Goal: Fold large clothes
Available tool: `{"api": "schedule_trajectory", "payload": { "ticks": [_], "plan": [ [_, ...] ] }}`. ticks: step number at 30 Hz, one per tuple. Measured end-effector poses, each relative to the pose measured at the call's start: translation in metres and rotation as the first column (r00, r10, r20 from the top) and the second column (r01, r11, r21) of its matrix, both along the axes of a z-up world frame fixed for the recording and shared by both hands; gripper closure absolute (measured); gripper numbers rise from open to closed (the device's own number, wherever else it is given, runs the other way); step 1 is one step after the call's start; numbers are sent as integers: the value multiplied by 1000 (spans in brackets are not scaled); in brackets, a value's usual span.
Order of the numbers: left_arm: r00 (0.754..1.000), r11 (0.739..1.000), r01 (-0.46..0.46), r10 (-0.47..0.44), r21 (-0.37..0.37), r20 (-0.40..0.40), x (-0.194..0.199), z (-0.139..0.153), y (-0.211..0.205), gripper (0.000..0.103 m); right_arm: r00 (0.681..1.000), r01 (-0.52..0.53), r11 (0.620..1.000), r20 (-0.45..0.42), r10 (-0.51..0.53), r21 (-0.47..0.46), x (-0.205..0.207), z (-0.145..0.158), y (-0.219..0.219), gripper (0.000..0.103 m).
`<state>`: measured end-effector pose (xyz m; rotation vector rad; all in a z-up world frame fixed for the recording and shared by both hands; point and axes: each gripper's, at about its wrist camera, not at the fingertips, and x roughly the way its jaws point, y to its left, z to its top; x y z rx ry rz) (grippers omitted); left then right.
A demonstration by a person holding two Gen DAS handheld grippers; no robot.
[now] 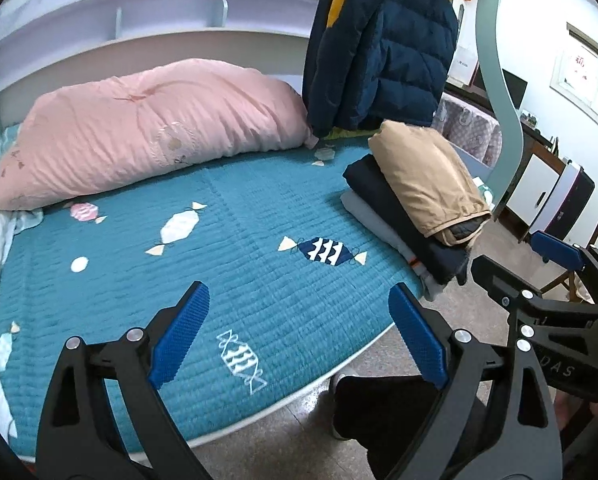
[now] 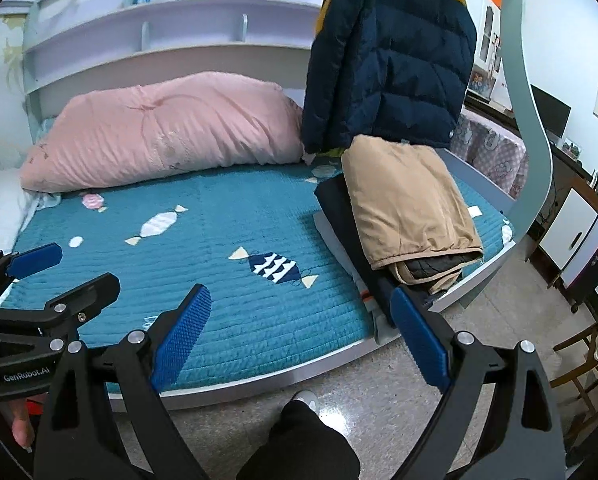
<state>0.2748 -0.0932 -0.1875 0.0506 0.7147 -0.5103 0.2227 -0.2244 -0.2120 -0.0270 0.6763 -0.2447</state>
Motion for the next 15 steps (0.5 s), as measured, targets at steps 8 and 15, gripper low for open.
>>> {"api": "schedule_trajectory", "payload": {
  "ticks": [8,15],
  "plan": [
    [994,997,-78,76,25,80,-56,35,21,10,997,-30,1000,67,30,-2,-44,29,18,12],
    [969,981,-189,178,45,172,-105,69,36,10,988,-89,996,123,88,3,-76,53,26,12]
  ]
}}
